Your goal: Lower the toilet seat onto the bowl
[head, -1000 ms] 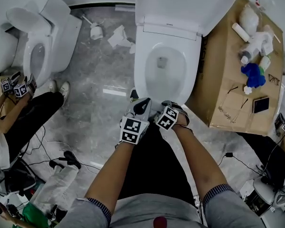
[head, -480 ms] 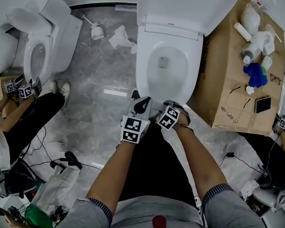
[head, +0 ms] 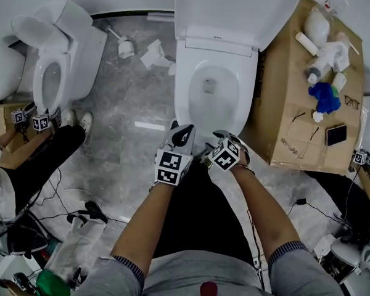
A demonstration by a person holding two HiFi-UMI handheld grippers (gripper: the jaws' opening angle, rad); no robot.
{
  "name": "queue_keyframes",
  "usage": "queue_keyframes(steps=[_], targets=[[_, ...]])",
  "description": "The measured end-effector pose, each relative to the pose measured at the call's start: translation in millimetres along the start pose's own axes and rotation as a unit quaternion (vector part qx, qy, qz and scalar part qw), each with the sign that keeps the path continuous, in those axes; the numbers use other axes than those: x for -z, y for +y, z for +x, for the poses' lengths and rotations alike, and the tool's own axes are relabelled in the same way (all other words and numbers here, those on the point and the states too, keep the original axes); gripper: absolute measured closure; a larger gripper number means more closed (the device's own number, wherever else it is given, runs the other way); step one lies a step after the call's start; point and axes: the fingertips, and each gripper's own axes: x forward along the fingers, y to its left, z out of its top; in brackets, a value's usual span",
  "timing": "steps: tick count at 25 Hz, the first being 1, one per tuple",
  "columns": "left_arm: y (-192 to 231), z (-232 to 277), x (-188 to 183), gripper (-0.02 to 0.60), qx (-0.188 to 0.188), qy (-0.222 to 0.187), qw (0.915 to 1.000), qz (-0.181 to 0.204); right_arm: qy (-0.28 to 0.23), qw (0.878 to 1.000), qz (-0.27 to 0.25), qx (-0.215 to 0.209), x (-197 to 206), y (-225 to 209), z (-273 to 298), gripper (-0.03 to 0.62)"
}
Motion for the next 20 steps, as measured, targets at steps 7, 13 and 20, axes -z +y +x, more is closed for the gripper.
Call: queue_keyframes(steps=[7,13,20], targets=[[-12.1,-30.0,-56.9,0.574,0.009,-0.04,0.999,0.017,-0.118,0.991,0.043,0.043,-51.2,-5.4,-88.2,0.385],[-33.5,-63.6,-117.4,0.574,0.022,-0.083,0.9948,0.054,-0.231,0.967,0.087,0.065,-96.3,-11.6,-186.4,0.434],[-74.4,-92.5,-171.4,0.574,0.079,-0.107,0.9884,0.073,-0.324,0.936,0.061,0.125,-134.2,-11.0,-294.7,0.557]])
